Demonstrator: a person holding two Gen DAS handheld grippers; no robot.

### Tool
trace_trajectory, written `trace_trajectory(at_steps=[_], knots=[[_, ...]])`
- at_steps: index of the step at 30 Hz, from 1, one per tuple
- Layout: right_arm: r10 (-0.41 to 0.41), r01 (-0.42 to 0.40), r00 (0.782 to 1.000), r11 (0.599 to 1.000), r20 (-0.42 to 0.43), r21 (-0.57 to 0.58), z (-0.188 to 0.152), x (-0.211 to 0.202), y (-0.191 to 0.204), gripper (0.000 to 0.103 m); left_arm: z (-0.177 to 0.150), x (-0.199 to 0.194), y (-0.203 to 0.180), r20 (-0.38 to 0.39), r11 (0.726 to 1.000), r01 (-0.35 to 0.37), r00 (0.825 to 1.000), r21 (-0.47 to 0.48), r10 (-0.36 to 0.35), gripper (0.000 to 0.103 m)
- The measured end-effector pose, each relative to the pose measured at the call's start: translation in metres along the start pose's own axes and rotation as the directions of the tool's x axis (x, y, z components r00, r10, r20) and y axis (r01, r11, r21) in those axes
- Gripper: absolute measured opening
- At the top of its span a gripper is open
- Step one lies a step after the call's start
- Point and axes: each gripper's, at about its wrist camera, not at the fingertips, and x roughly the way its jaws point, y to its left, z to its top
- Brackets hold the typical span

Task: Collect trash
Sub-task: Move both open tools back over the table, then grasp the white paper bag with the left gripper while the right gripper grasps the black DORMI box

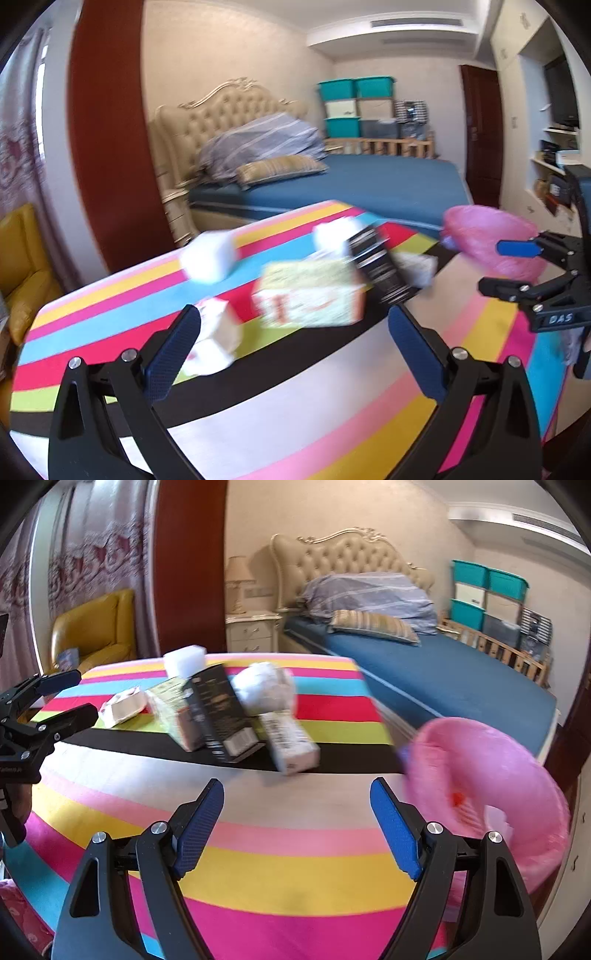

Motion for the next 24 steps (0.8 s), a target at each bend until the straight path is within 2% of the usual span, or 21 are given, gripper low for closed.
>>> trace_trajectory(at_steps=[4, 11, 18, 20, 24], knots=[[0.003, -0.004, 1.000, 1.000, -0.023, -0.028, 0.009, 0.018, 0.021, 0.077, -0.010, -0.002, 0.029, -0.022, 0.998, -0.046, 0.999, -0.042, 0.045, 0.098], [0.007, -0.010, 0.997, 0.999, -0.081, -0.033, 0.026, 0.052, 0.031, 0.077, -0.014, 0.014, 0.063, -0.076, 0.994, -0.088, 0.994, -0.065, 0.083, 0.098], [0.023, -0.033, 0.992, 0.996, -0.124, -0.080, 0.043, 0.081, 0.038, 0.077, -0.013, 0.035, 0.073, -0.106, 0.995, -0.083, 0.991, -0.056, 0.077, 0.098], [0.043, -0.055, 0.991, 0.995, -0.130, -0.088, 0.046, 0.086, 0.040, 0.074, -0.014, 0.040, 0.077, -0.132, 0.994, -0.080, 0.989, -0.074, 0.070, 0.098], [0.087, -0.101, 0.987, 0.990, -0.134, -0.100, 0.050, 0.097, 0.045, 0.069, -0.016, 0.037, 0.085, -0.127, 0.990, -0.076, 0.990, -0.119, 0.061, 0.098]])
